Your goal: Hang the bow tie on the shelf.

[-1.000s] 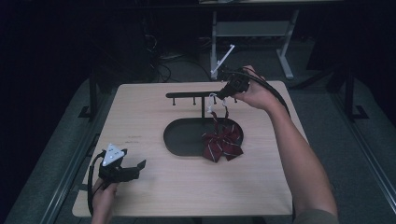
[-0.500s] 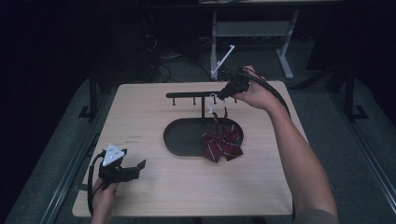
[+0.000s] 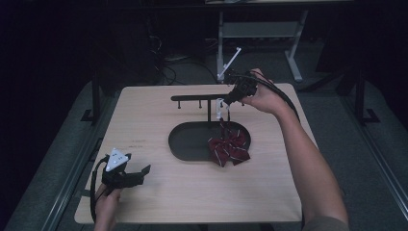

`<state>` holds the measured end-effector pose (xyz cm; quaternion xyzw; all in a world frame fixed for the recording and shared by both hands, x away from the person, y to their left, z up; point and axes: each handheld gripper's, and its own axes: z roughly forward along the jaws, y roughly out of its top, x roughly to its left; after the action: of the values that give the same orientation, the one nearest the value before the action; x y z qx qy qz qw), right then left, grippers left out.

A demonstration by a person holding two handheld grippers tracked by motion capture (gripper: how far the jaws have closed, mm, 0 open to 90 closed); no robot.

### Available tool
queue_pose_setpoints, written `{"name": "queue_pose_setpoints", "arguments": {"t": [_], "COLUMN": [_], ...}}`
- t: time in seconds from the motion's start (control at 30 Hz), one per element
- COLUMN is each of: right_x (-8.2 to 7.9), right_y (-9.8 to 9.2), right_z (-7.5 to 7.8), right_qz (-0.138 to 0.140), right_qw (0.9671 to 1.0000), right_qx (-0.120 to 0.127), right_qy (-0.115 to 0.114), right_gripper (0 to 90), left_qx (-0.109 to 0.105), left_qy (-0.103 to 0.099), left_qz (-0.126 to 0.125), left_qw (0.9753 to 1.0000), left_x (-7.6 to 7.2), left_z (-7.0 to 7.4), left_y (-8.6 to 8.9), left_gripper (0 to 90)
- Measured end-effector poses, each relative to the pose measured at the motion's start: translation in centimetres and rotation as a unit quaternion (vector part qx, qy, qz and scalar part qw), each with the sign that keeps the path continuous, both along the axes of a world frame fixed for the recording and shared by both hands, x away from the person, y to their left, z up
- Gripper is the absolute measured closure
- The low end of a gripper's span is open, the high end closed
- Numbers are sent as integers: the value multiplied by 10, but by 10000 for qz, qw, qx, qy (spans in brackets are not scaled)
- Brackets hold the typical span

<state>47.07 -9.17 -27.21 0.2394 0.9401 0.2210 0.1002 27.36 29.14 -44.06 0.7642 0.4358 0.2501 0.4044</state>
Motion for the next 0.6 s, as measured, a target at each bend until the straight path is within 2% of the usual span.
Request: {"name": "queue_pose_setpoints", "arguments": {"t": [0.6], "right_x": [-4], "right_y": [-8], "right_z": [-4], "right_qz": [37], "right_qw": [9999], "right_qx": [120], "right_qy": [42], "right_gripper": [727], "left_qx": [9], "left_qy": [-22], "left_qz": [-26], "left_qw": [10000], "left_x": [0], "left_z": [0], "left_y": [-1], "left_gripper": [135]}}
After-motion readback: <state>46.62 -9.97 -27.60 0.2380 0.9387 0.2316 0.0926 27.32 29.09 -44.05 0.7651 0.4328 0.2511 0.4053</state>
